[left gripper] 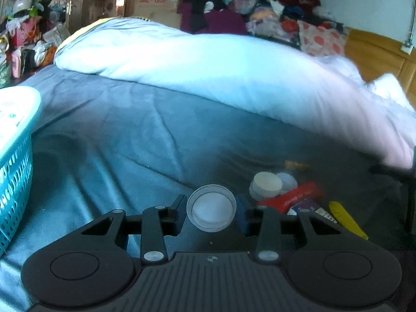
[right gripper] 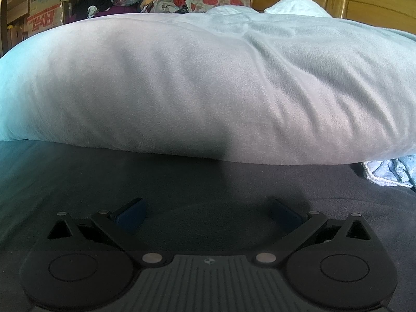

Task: Organize objects
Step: 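Reach the left tool down to the clear plastic cap on the bed, then grasp the clear plastic cap with the left tool while the right tool grasps the yellow snack packet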

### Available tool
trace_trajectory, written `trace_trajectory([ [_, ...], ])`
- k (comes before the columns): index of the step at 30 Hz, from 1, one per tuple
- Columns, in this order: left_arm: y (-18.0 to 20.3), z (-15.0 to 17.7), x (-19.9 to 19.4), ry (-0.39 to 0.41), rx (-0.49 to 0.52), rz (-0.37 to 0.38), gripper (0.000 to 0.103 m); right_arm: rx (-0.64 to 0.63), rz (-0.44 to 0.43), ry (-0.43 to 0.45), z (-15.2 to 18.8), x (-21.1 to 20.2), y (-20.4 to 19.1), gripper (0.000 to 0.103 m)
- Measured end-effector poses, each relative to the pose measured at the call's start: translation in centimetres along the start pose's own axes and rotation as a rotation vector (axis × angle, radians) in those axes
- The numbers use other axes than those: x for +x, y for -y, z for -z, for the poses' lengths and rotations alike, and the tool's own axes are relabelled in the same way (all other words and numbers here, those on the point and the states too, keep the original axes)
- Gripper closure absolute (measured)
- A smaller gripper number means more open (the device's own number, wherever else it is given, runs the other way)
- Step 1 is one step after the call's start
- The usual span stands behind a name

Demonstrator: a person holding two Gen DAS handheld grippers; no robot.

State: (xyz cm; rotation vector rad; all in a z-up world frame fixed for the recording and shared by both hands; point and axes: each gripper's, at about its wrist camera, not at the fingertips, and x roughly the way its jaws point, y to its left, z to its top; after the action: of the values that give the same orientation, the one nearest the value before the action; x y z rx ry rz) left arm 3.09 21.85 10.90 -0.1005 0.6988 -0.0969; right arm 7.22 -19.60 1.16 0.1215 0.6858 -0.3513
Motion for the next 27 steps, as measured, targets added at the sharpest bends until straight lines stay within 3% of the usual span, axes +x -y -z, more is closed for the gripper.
trace_trajectory([
  [9,0.8,0.2,0.6,-0.029,-0.034,0.027,0.062,0.004,-0.003,-0.003,-0.9,1.0,-0.4,0.0],
  [15,1.8,0.0,-0.3,-0.01,-0.016,-0.004,0.062,0.006,0.001,-0.008,-1.0,1.4,-0.7,0.0],
  [17,1.9,-0.2,-0.7,0.003,-0.01,0.0,0.062,0.058,-0.069,-0.039,-1.7,0.6,-0.5,0.001],
  [18,2.0,-0.2,-0.8,0.012,0.004,-0.006,0.062,0.093,-0.118,-0.029,-1.8,-0.5,-0.4,0.01],
  [19,2.1,-0.1,-1.0,0.018,0.022,-0.017,0.062,0.123,-0.163,-0.006,-1.9,-2.1,-0.5,0.011],
  [24,1.5,0.6,-1.5,0.012,0.054,-0.037,0.054,0.141,-0.435,0.088,-0.1,-10.6,-3.7,0.001],
  [27,1.3,1.5,-1.5,-0.004,0.072,-0.034,0.051,0.113,-0.596,-0.036,2.6,-12.9,-6.8,0.001],
])
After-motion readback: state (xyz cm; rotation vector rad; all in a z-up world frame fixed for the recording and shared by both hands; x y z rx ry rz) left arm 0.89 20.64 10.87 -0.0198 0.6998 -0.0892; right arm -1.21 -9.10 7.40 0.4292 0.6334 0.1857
